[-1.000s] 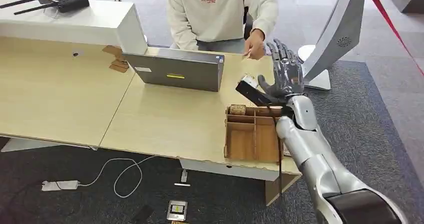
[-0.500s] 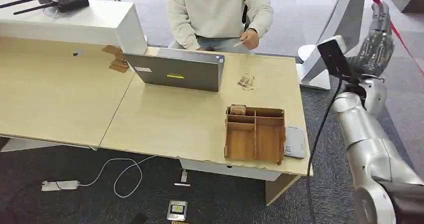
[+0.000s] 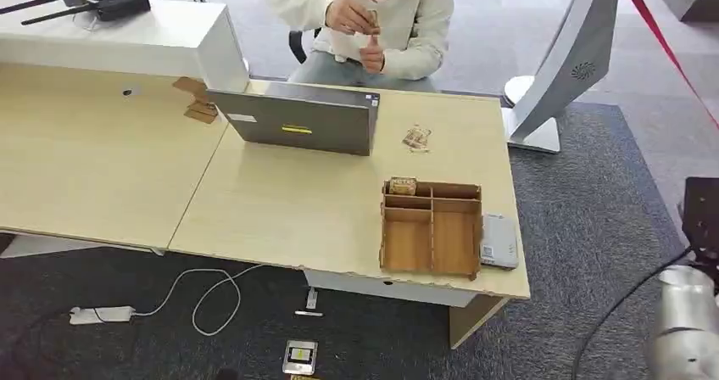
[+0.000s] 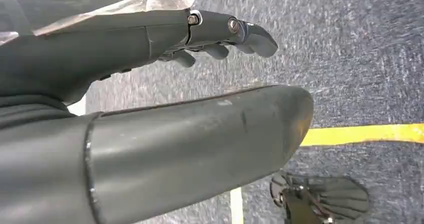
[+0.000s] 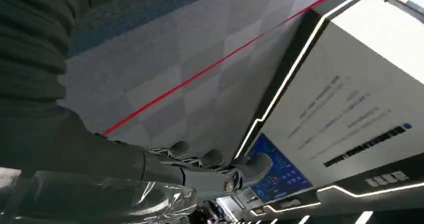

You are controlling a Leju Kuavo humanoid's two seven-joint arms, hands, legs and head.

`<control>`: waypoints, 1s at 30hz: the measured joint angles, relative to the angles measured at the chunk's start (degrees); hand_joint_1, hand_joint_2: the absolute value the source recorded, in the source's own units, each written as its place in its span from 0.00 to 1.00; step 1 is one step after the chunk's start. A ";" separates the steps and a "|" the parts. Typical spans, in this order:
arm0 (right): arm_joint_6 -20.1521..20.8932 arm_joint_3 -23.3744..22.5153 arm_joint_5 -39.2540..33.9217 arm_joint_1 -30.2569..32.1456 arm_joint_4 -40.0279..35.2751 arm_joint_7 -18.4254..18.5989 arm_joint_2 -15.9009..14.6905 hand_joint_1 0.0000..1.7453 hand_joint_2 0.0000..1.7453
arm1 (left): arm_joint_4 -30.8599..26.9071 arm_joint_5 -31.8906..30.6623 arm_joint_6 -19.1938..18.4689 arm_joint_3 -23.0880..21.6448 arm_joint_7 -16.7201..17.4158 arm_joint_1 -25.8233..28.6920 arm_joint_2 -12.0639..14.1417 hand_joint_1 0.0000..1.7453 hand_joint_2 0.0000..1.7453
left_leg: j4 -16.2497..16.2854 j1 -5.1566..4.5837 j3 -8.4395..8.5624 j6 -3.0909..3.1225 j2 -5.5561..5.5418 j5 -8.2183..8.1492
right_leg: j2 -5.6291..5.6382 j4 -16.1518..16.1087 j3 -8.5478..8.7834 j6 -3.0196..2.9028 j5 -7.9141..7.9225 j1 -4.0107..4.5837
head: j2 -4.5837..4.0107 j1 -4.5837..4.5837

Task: Pass the card to the sensor for recognition and then transmit it.

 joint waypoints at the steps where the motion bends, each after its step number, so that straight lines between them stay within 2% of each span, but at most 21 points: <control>1: 0.00 -1.97 0.63 1.15 0.28 0.00 -0.15 0.00 1.00 | 0.00 0.24 0.04 0.28 -0.09 0.15 0.00 0.00 0.00 | 0.00 0.00 0.00 0.00 0.00 0.00 | 0.00 0.00 -0.01 0.00 0.00 0.00 | 0.00 0.00; 8: 0.00 -13.88 8.85 7.10 3.32 2.95 -0.90 0.00 1.00 | 0.00 2.32 0.48 2.25 -0.09 0.54 -0.44 0.00 0.00 | -0.02 0.01 -0.01 0.00 0.02 0.00 | 0.00 0.01 0.00 -0.01 -0.01 0.01 | 0.00 0.00; 15: 0.00 -19.38 12.81 10.08 6.78 7.06 0.20 0.00 1.00 | 0.00 3.37 0.50 3.30 -0.20 0.59 -0.83 0.00 0.00 | -0.02 0.01 0.00 0.00 0.04 0.00 | 0.01 0.01 0.02 -0.01 -0.01 0.01 | 0.00 0.00; 23: 1.05 -21.10 13.27 13.48 11.34 16.43 1.82 0.00 1.00 | 0.00 3.46 0.46 3.98 -0.92 0.60 -1.05 0.00 0.00 | -0.02 0.02 0.00 0.00 0.02 0.00 | 0.00 0.01 0.02 -0.01 -0.03 0.01 | 0.00 0.00; 26: 3.85 -22.04 10.53 15.57 12.74 22.15 2.21 0.00 1.00 | 0.00 3.06 0.39 3.96 -0.96 0.62 -1.05 0.00 0.00 | -0.03 0.02 -0.01 0.00 0.00 -0.01 | -0.01 0.01 0.01 0.01 -0.06 0.01 | 0.00 0.00; 30: 7.65 -23.94 6.62 18.82 14.21 27.31 2.67 0.00 1.00 | 0.00 2.73 0.39 3.96 -1.09 0.63 -1.05 0.00 0.00 | -0.03 0.02 -0.01 -0.01 0.00 -0.03 | -0.01 0.01 0.02 0.02 -0.08 0.01 | 0.00 0.00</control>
